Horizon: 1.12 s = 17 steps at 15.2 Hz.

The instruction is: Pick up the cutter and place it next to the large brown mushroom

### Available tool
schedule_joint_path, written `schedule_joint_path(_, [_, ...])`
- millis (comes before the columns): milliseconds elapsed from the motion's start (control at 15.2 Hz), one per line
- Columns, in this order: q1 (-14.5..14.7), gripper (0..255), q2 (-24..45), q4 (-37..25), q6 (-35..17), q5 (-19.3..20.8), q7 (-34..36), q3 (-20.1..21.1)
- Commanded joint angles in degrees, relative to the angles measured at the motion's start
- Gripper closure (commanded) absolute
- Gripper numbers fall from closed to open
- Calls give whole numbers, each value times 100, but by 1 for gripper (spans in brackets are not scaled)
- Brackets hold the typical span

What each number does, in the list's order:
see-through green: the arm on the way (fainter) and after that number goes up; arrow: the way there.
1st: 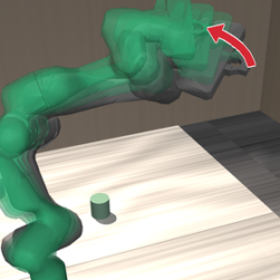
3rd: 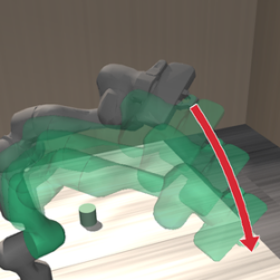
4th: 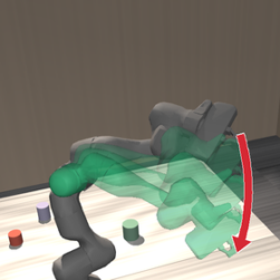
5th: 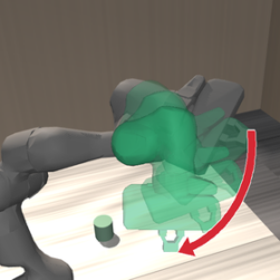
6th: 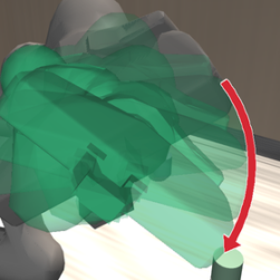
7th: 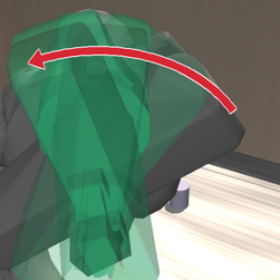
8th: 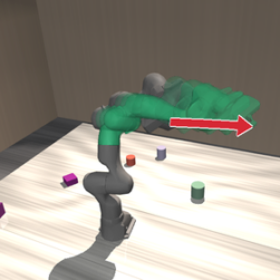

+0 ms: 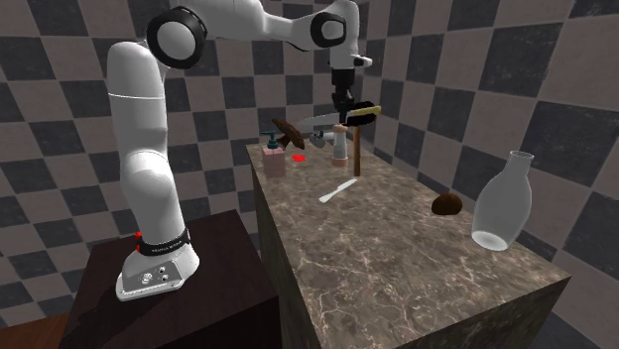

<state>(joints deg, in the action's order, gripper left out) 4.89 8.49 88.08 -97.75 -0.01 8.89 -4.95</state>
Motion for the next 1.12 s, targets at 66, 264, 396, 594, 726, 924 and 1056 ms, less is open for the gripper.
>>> schedule_joint_path(66, [207, 255, 280, -361, 84, 13, 368, 151])
schedule_joint_path(264, [410, 255, 637, -861, 231, 32, 703, 281])
schedule_joint_path(396, [548, 255, 913, -1259, 355, 50, 918, 359])
schedule_joint_path(594, [764, 255, 1402, -1986, 598, 82, 1228, 458])
schedule_joint_path(726, [913, 255, 1797, -2595, 815, 108, 1423, 513])
schedule_joint_path(924, [1125, 255, 2433, -3535, 1124, 145, 1673, 568])
schedule_joint_path(1056, [1123, 255, 2326, -3202, 898, 143, 1676, 568])
